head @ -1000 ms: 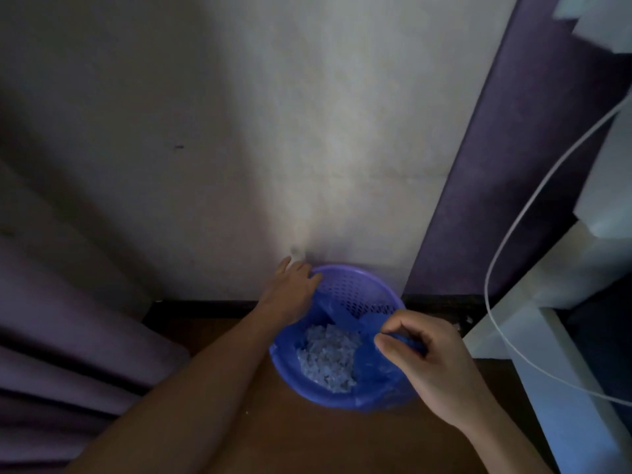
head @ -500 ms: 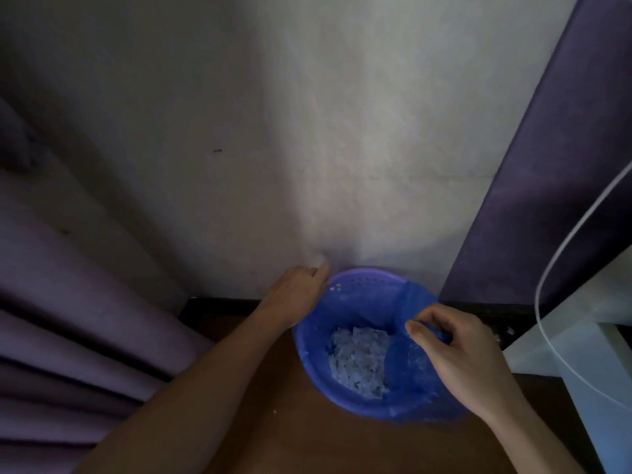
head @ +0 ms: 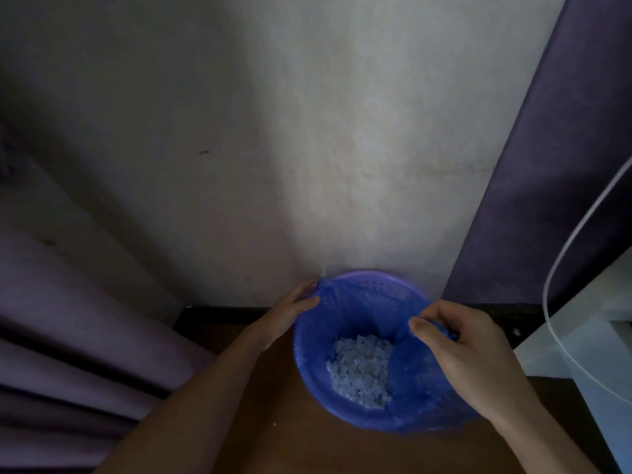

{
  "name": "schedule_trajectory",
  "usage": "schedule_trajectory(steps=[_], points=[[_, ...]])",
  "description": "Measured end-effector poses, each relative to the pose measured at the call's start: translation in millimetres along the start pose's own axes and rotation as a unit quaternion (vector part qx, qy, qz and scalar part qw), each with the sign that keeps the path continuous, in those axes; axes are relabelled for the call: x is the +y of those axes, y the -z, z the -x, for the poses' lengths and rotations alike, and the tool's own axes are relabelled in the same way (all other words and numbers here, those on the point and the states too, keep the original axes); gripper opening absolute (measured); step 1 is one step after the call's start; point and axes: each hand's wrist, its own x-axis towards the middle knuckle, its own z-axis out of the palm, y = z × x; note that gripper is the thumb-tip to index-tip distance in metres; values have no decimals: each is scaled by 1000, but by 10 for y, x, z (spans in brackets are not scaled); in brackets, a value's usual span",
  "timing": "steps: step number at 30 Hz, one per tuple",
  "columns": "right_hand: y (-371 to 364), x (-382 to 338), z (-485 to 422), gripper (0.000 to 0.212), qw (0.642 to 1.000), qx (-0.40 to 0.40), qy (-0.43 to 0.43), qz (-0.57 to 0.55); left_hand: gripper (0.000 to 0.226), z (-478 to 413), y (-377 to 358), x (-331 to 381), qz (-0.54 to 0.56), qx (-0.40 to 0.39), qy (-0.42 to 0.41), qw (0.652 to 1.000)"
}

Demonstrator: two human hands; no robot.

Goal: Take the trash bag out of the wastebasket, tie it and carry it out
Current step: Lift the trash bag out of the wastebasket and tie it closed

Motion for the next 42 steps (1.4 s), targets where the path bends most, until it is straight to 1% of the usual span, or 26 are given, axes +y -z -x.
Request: schedule_trajectory(steps=[2, 3, 5, 7, 9, 10, 12, 13, 15, 17, 18, 20, 22, 24, 25, 26, 28, 29, 31, 32, 34, 35, 37, 39, 42], points=[[-2, 4, 7, 28, 1000, 4, -2, -7, 37, -50, -13, -52, 25, 0, -3, 1000], [-1, 2, 13, 27, 1000, 3, -3, -12, 32, -67, -19, -80, 8, 17, -4, 1000], [-6, -4, 18, 24, 1000, -4, -6, -16, 22, -108, -12, -147, -67, 84, -12, 994], [-18, 4, 17, 24, 1000, -13, -14, -9, 27, -137, 33, -177, -166, 145, -20, 975], [-33, 14, 13, 24, 1000, -16, -16, -4, 33, -113, 112, -117, -234, 185, -29, 954], [-40, 19, 8, 25, 1000, -14, -15, -5, 35, -79, 166, -65, -266, 187, -35, 945], [-47, 29, -12, 26, 1000, -10, -19, -6, 38, 44, 274, 67, -333, 162, -41, 928], [-52, 31, -33, 26, 1000, -6, -24, -7, 38, 136, 309, 141, -350, 148, -41, 924], [-64, 27, -83, 25, 999, 18, -42, -29, 29, 352, 352, 256, -331, 134, -17, 934], [-79, 11, -136, 21, 994, 61, -54, -67, 19, 570, 384, 293, -274, 131, 48, 952], [-86, -2, -162, 19, 992, 80, -55, -84, 19, 678, 388, 293, -246, 133, 86, 956], [-85, -39, -214, 17, 986, 101, -56, -119, 17, 874, 358, 295, -232, 129, 148, 953], [-76, -56, -259, 16, 980, 105, -60, -156, 31, 1012, 286, 315, -263, 117, 162, 944], [-55, -40, -274, 18, 980, 95, -55, -163, 42, 1125, 189, 361, -290, 117, 134, 940], [-35, -19, -270, 19, 984, 89, -40, -151, 42, 1170, 138, 393, -284, 110, 116, 945], [-10, 14, -266, 20, 988, 83, -16, -125, 38, 1210, 80, 432, -260, 94, 94, 956], [33, 87, -257, 20, 997, 63, 20, -46, 30, 1296, -35, 525, -179, 58, 35, 981], [45, 126, -255, 20, 998, 53, 21, -19, 28, 1326, -88, 583, -149, 48, 3, 988], [35, 196, -259, 23, 999, 41, -11, -10, 23, 1356, -188, 719, -118, 20, -45, 992], [11, 217, -265, 25, 998, 42, -38, -23, 20, 1367, -233, 780, -96, -2, -59, 994], [-36, 195, -279, 29, 989, 63, -108, -84, 22, 1369, -291, 862, -44, -33, -73, 996], [-59, 160, -284, 34, 980, 76, -139, -120, 23, 1359, -302, 880, -31, -37, -77, 996], [-113, 43, -295, 36, 961, 103, -171, -192, 28, 1341, -316, 881, -18, -33, -79, 996], [-162, -82, -309, 44, 936, 126, -168, -283, 34, 1314, -335, 878, 15, -29, -70, 997], [-176, -234, -308, 48, 911, 139, -101, -374, 37, 1278, -352, 878, 69, 4, -72, 995]])
